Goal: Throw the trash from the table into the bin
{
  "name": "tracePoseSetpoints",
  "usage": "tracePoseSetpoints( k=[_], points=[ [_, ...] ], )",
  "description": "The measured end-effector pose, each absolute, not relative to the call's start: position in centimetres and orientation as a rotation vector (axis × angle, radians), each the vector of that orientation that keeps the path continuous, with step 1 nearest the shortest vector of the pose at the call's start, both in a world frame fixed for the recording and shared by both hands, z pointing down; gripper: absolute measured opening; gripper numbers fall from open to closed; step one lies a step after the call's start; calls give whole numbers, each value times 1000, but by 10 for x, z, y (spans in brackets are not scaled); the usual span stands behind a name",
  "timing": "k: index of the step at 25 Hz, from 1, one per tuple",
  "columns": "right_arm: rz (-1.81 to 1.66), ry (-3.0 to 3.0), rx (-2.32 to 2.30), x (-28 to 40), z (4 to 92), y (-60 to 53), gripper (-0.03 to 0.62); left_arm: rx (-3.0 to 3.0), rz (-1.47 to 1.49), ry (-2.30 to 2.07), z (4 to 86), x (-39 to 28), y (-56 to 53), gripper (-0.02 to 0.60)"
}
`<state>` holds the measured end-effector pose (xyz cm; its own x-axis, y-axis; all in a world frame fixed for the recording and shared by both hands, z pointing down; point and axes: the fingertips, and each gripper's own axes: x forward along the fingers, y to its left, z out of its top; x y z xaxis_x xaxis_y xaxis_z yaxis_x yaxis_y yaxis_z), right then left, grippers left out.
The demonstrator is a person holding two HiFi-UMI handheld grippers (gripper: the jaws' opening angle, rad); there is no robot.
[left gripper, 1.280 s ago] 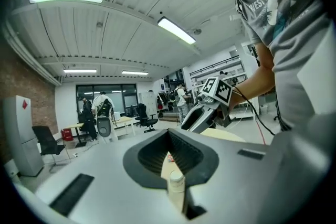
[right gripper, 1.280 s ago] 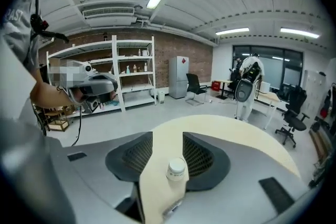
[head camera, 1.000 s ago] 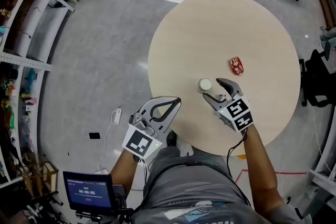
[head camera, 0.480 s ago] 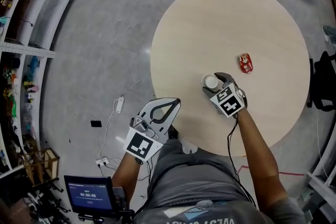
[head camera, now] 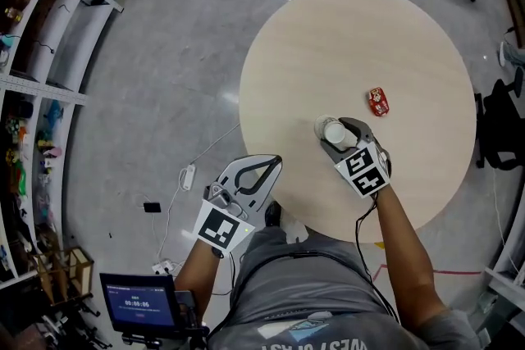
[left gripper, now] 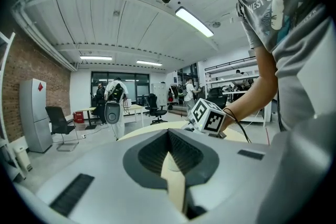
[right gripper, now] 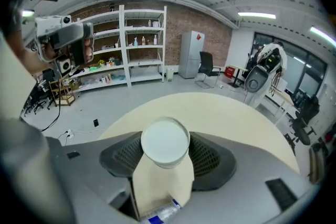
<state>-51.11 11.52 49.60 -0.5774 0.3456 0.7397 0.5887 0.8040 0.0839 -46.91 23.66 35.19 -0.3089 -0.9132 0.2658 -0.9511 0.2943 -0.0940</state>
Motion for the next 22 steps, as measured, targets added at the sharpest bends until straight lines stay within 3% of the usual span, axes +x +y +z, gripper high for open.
tracePoseSetpoints(
  k=[16, 22],
  points=[
    [-423, -2654, -410, -401, 298, 121, 273, 2091, 404, -2423, 278, -406, 243, 41],
    [-437, -2773, -266, -316, 234, 116, 273, 2282, 451, -2375, 237, -342, 229, 41]
  ],
)
